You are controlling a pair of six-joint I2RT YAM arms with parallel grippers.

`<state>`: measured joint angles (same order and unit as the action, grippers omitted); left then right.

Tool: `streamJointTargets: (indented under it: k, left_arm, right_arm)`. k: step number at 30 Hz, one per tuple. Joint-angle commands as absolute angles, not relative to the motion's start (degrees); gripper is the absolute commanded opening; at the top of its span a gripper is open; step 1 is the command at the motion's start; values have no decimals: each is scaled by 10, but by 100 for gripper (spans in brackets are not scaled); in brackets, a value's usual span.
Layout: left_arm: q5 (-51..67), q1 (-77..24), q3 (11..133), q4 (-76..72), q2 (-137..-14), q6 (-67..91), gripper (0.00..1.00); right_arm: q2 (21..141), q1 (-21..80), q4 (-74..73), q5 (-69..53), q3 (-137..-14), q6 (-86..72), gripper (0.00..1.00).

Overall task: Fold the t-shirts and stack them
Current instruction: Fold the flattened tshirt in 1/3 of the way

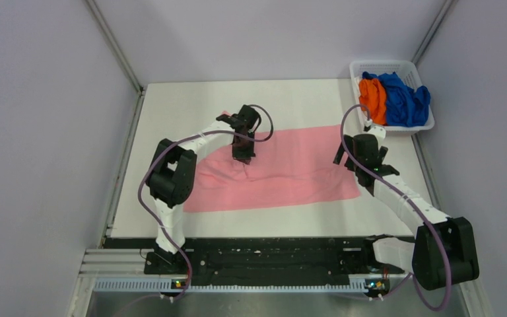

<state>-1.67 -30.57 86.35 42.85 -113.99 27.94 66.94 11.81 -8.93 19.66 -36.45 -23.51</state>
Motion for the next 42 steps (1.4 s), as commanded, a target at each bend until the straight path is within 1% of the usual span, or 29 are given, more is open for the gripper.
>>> streamJointTargets:
  k: [1,3,4,5,7,8,10,11,12,16,20,23,25,29,36,40,42]
  left_arm:
    - [9,-309,871,404,-1114,259,0]
    - [6,-309,876,404,-1116,260,0]
    - [-30,-308,880,404,-1117,264,0]
    - [-53,-305,890,405,-1120,269,8]
    - [-74,-285,912,405,-1128,283,41]
    - [-67,-273,923,403,-1133,286,47]
    - [-57,-249,934,379,-1139,290,70]
    - [-53,-239,937,364,-1142,288,89]
    - [-51,-227,940,348,-1146,290,98]
    - [6,-173,955,281,-1183,308,99]
    - [90,-121,980,258,-1225,327,99]
    - [77,-106,971,226,-1240,331,99]
    - [74,-95,977,230,-1252,333,99]
    - [54,-70,967,245,-1260,347,99]
    - [7,-24,920,256,-1229,355,99]
    - [8,-13,921,255,-1214,346,99]
    - [30,-14,937,251,-1211,335,99]
  right_arm:
    - [650,113,-77,212,-363,-227,99]
    - [650,113,-77,213,-364,-225,99]
    - [650,113,-77,213,-364,-225,99]
    - [650,113,-77,213,-364,-225,99]
    - [651,113,-75,209,-365,-225,99]
    - [652,113,-72,202,-365,-223,99]
    - [653,113,-60,179,-365,-215,99]
    - [656,113,-53,163,-365,-212,99]
    - [661,113,-47,144,-367,-209,99]
    - [703,113,-20,60,-385,-218,99]
    - [785,113,23,-15,-417,-256,99]
    - [848,114,46,-12,-441,-275,99]
    - [888,113,52,-9,-458,-281,99]
    - [931,113,46,19,-484,-289,99]
    - [960,113,16,70,-507,-291,99]
    - [966,113,19,56,-529,-275,99]
    - [965,113,29,44,-547,-264,99]
